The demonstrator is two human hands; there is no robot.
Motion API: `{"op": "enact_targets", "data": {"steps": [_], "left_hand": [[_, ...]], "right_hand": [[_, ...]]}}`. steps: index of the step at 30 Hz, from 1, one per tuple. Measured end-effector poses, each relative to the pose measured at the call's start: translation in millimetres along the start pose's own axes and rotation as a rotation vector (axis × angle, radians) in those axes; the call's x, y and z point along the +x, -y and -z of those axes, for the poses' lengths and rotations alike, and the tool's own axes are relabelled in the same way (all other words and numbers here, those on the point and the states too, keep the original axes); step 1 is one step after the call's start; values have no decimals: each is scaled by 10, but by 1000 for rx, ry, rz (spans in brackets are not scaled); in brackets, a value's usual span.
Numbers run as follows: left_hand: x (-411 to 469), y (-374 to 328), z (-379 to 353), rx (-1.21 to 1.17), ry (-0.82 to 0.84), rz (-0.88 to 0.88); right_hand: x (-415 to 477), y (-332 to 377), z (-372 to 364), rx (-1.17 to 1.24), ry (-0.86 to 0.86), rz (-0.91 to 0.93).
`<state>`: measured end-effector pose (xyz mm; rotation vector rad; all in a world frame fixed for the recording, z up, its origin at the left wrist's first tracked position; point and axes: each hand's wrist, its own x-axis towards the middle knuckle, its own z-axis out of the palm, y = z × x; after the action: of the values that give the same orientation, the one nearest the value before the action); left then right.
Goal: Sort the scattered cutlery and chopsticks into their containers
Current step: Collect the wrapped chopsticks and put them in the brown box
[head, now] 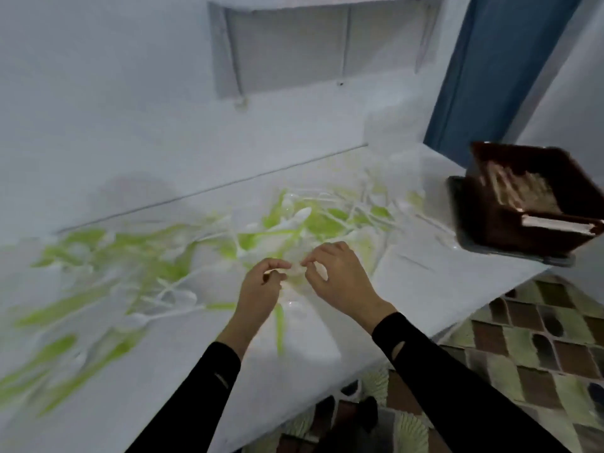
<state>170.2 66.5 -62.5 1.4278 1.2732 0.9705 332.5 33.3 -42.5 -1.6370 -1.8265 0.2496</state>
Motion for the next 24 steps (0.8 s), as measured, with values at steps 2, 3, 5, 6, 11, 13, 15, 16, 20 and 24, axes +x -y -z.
{"op": "enact_targets", "data": {"steps": [2,3,5,6,11,13,15,16,20,24], "left_hand": [[-265,139,558,19,-101,49],[-367,189,791,21,-150,81],[-581,286,1263,14,-263,120],[-707,327,1530,4,-333,131],[-1176,495,2429,19,-550,161],[-1364,569,2740,27,-607,179],[-1522,618,3009,38,-648,205],[-1604,653,3187,41,-684,215],[-1844,822,3863,31,-807,264],[-2025,1057,4558,38,-882,325]], "right_hand": [[-27,447,-343,67,86,79],[-30,628,-485,100,117,105],[-35,1035,-745,160,175,174],[-24,1265,-892,189,203,220],[10,2073,-1465,200,321,382],[30,2386,-1710,196,352,444],[30,2673,-1922,205,412,494],[31,2853,-2048,208,443,528],[42,3448,-2496,216,517,634],[117,4020,-2957,179,559,682]]}}
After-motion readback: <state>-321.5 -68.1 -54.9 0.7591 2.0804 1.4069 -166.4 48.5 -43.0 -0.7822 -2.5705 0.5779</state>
